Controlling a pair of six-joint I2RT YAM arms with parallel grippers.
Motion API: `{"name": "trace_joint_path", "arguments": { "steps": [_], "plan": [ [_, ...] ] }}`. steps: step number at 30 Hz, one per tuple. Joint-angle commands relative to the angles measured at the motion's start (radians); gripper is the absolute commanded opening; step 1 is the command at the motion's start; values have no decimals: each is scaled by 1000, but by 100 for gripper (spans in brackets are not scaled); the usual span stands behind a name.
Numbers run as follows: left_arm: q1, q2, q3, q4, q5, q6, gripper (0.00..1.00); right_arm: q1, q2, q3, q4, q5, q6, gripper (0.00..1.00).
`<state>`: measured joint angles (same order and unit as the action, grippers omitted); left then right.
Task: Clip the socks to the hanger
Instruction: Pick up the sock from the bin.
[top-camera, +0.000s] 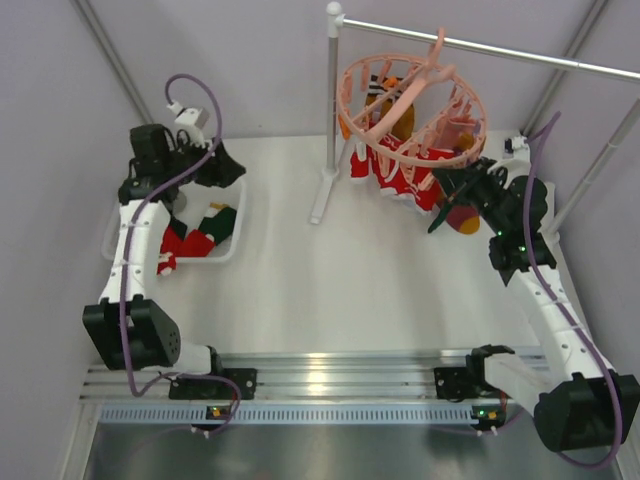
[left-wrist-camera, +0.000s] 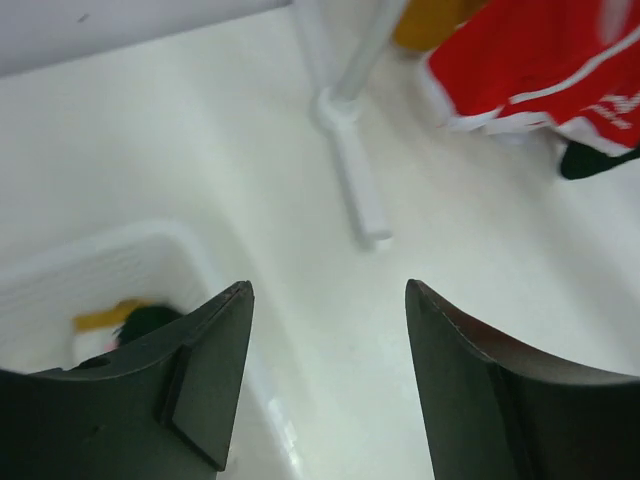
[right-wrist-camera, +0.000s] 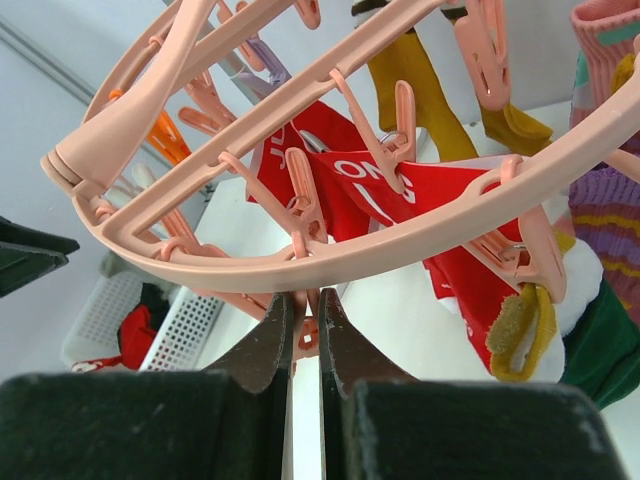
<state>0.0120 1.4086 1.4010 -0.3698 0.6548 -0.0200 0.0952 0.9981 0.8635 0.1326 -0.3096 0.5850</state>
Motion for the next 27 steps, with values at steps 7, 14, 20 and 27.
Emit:
{"name": "trace_joint_path", "arguments": {
  "steps": [7, 14, 20, 27],
  "plan": [
    [252, 185, 90, -347, -36, 407, 66, -12, 23, 42, 33, -22, -40, 0],
    [250, 366, 96, -183, -236, 234, 57, -15, 30, 40, 30, -17, -40, 0],
    [246, 470, 81, -40, -336, 161, 54, -17, 36, 51, 21, -19, -42, 0],
    [232, 555, 75, 51, -386, 138, 51, -20, 33, 49, 18, -22, -47, 0]
  ]
}}
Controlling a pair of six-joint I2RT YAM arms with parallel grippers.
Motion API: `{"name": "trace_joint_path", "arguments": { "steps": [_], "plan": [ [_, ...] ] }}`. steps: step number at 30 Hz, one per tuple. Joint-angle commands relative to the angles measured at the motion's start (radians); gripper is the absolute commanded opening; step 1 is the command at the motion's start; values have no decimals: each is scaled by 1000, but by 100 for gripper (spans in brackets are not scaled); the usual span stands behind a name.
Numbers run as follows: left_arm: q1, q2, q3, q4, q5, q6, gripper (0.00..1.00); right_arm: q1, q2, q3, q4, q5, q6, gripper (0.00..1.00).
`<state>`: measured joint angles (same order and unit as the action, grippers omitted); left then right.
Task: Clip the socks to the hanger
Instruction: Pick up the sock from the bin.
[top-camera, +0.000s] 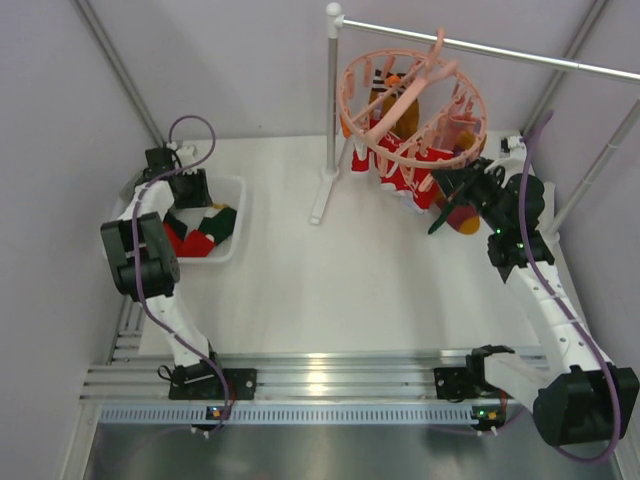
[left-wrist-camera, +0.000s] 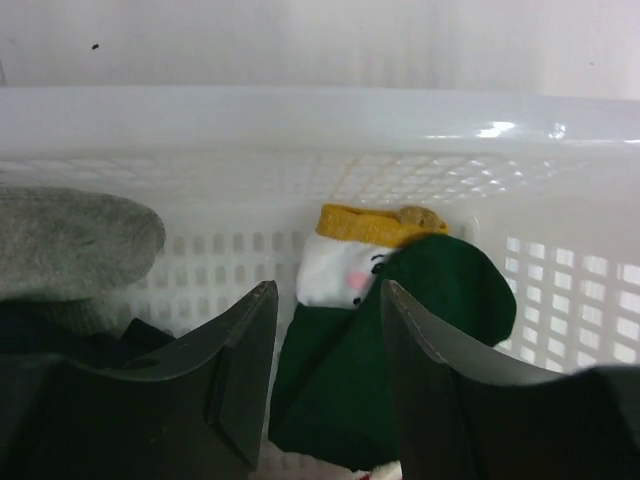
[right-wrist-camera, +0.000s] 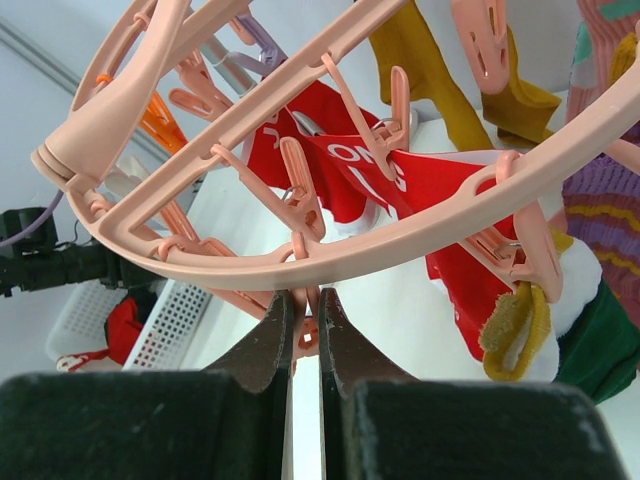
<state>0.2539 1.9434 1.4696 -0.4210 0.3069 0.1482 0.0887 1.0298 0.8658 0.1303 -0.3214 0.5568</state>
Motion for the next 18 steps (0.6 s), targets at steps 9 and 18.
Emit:
{"name": "trace_joint_path", "arguments": {
  "steps": [9, 18],
  "plan": [
    [-41, 104, 6, 142, -95, -50, 46, -17, -4, 44, 12, -8, -23, 0],
    [-41, 83, -21, 145, -103, -29, 8, -24, -13, 47, 2, -11, -34, 0]
  ]
}}
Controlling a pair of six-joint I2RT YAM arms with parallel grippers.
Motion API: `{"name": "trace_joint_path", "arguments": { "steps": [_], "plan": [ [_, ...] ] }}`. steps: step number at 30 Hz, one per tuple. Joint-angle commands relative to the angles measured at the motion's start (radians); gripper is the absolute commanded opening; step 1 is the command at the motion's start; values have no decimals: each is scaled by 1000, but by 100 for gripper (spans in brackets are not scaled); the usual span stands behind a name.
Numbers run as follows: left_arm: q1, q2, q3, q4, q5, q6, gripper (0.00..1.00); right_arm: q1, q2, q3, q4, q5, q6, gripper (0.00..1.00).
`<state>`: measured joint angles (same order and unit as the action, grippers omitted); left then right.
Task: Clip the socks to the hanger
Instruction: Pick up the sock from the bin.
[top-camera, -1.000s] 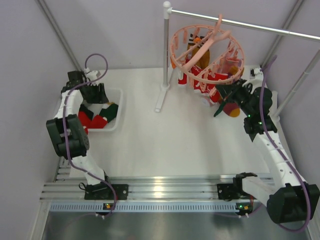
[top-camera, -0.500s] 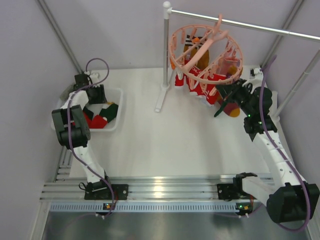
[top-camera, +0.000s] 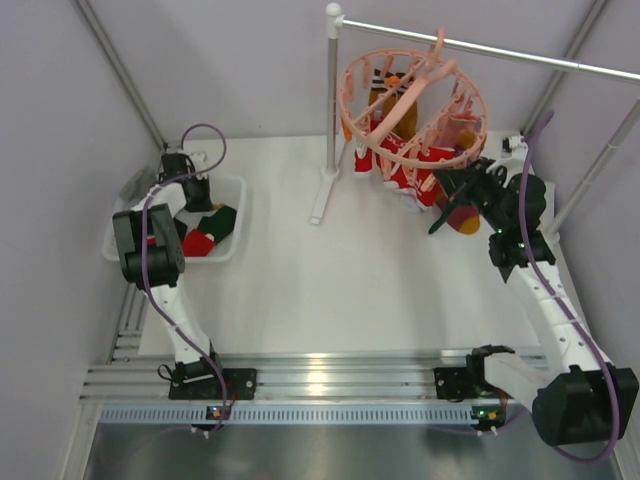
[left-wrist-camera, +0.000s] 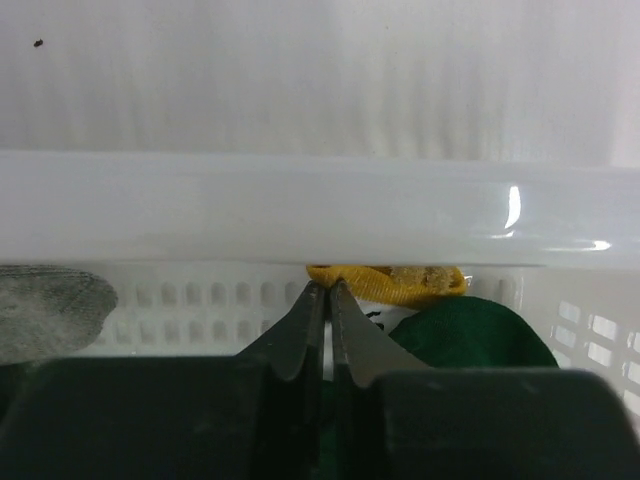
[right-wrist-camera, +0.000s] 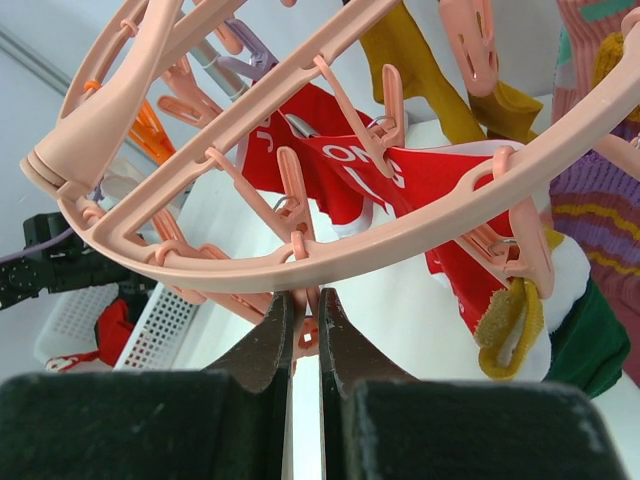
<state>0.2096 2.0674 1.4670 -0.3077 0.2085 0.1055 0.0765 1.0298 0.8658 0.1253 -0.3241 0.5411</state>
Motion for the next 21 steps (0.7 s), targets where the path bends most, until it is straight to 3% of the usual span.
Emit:
{"name": "trace_joint_path", "arguments": {
  "steps": [1, 3, 10, 21],
  "plan": [
    [4, -58, -22, 33, 12, 25, 5, -12, -14, 48, 5, -9, -18, 0],
    [4, -122, -31, 33, 20, 45, 0, -12, -20, 47, 7, -9, -20, 0],
    [11, -416, -115, 113, 49, 158, 0, -14, -36, 39, 2, -10, -24, 0],
    [69, -618, -113, 64, 166, 132, 0, -14, -50, 33, 8, -23, -23, 0]
  ]
}}
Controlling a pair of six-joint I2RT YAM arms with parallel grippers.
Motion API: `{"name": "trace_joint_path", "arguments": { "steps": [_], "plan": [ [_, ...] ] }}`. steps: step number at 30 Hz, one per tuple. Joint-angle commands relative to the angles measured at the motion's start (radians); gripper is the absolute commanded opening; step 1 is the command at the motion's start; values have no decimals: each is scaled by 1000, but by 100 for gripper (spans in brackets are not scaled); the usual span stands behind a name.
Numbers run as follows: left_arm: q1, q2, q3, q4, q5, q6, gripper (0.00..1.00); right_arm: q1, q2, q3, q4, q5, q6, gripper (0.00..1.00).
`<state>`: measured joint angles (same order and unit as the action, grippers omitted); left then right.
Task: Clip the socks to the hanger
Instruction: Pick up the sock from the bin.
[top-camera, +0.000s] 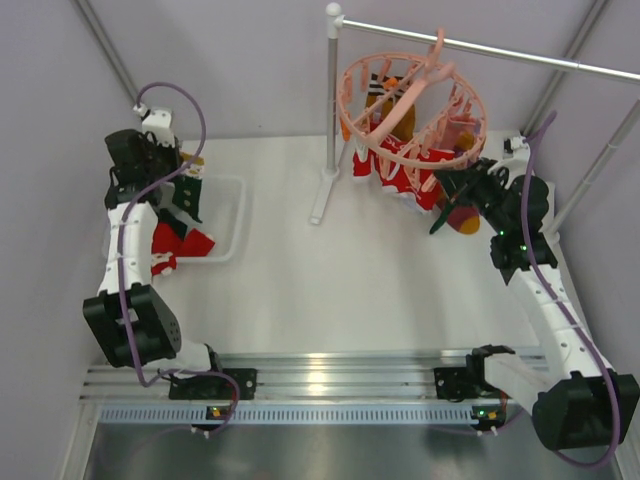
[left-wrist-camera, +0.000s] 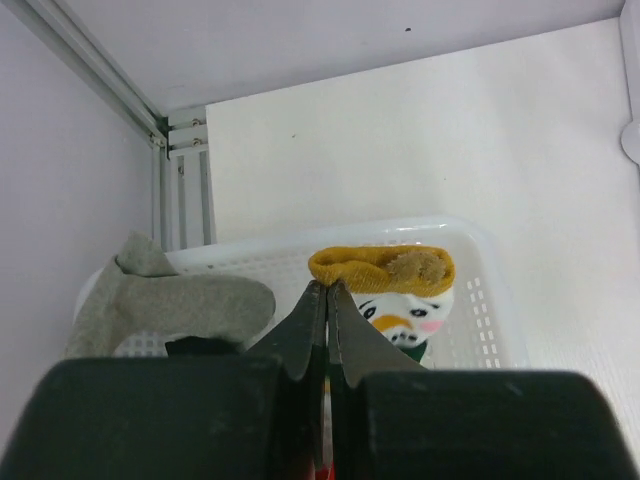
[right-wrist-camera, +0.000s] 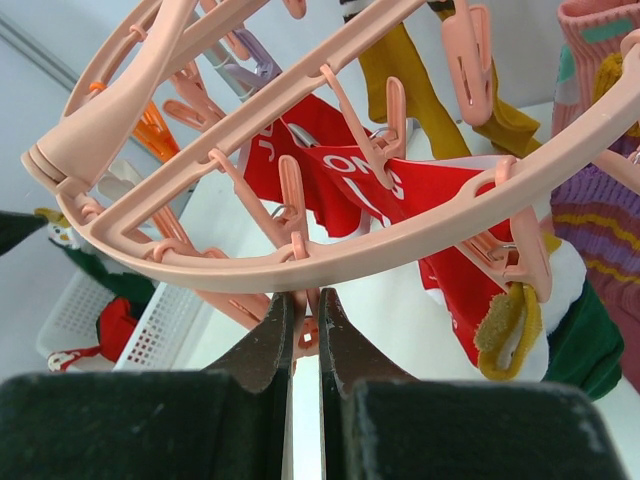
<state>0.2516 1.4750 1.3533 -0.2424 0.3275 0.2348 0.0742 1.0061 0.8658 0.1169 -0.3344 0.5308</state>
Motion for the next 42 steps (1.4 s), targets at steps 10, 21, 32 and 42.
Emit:
{"name": "trace_joint_path", "arguments": {
  "steps": [10, 21, 32, 42],
  "plan": [
    [198, -159, 61, -205, 208, 50, 0, -11, -31, 19, 29, -14, -6, 0],
    [167, 3, 132, -411, 323, 312, 0, -11, -11, 24, 40, -22, -3, 0],
    [-23, 306, 84, -190, 179, 242, 0, -10, 2, 33, 40, -14, 3, 0],
    [-80, 495, 144, -94, 150, 144, 30, -13, 22, 41, 35, -14, 0, 0]
  ]
}}
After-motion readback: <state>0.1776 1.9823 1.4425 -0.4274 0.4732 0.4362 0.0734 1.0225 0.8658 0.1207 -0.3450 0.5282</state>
